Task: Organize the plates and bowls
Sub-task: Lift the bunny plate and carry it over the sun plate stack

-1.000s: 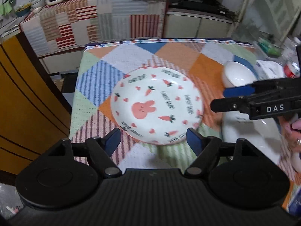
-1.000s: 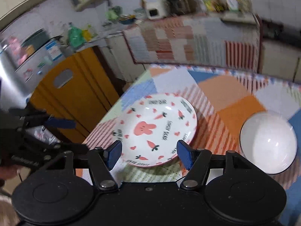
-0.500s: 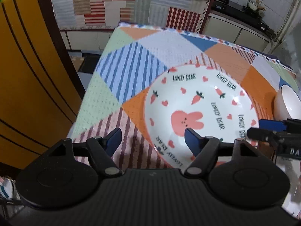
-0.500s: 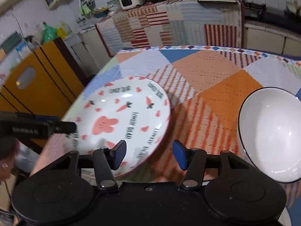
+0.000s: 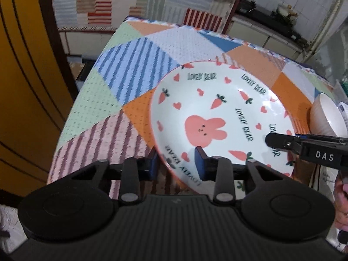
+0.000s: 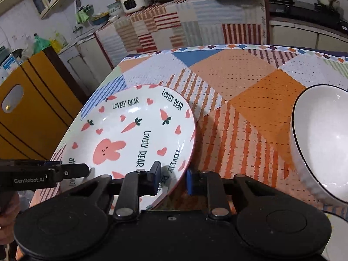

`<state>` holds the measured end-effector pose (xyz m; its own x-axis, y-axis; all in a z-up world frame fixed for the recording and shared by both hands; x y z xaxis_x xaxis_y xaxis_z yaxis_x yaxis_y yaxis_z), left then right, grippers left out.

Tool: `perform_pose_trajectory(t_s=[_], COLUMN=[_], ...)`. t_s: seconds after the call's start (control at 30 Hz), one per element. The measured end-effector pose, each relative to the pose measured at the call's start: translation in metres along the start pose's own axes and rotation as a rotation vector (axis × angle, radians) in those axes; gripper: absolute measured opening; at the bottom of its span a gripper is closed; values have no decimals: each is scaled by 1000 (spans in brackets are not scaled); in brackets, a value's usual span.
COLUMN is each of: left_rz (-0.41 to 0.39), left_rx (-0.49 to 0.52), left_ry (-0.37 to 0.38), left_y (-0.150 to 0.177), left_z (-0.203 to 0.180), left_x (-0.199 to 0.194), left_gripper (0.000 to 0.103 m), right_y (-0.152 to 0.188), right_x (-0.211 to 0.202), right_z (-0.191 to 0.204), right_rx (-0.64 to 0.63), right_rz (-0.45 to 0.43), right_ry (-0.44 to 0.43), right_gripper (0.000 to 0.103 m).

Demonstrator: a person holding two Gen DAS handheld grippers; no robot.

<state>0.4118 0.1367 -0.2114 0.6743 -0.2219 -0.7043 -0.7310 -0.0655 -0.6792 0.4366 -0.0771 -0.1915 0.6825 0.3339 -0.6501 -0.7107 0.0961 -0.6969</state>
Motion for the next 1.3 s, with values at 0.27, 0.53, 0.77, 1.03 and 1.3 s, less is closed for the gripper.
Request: perform_pose_trajectory(t_s=[0.27, 0.53, 0.77, 1.03, 1.3], left_rz=[47, 56, 32, -1, -27], left_rx=[-50, -3, 52, 125, 179], left_ry=[-1, 20, 33, 53, 108], left_y=[-2, -5, -12, -13, 0], left_z=[-5, -21, -39, -69, -107], left_x=[-9, -31, -72, -123, -163], left_gripper=[32, 32, 32, 32, 32], right_y=[-5, -10, -9, 1, 9], right_x=[-20, -42, -82, -140, -200], right_z=[4, 1, 6, 7, 0], right_rx=[-78, -88, -72, -48, -56], right_rz=[-16, -18, -43, -95, -110], right_ry=[-36, -28, -55, -74, -60], right_gripper=[21, 21, 22, 22, 22])
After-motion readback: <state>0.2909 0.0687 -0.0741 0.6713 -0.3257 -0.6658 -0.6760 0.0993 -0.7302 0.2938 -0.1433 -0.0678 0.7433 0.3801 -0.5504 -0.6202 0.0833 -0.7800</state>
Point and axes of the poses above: each gripper's, at about its wrist camera, not at the fingertips, and x roughly the way its jaws point, z to its left, y to its underside, the point moved 6 cm from there along x, roughly the way its jaws point, and after that the axes turned 8 degrees about -z, right-handed, at the moved point
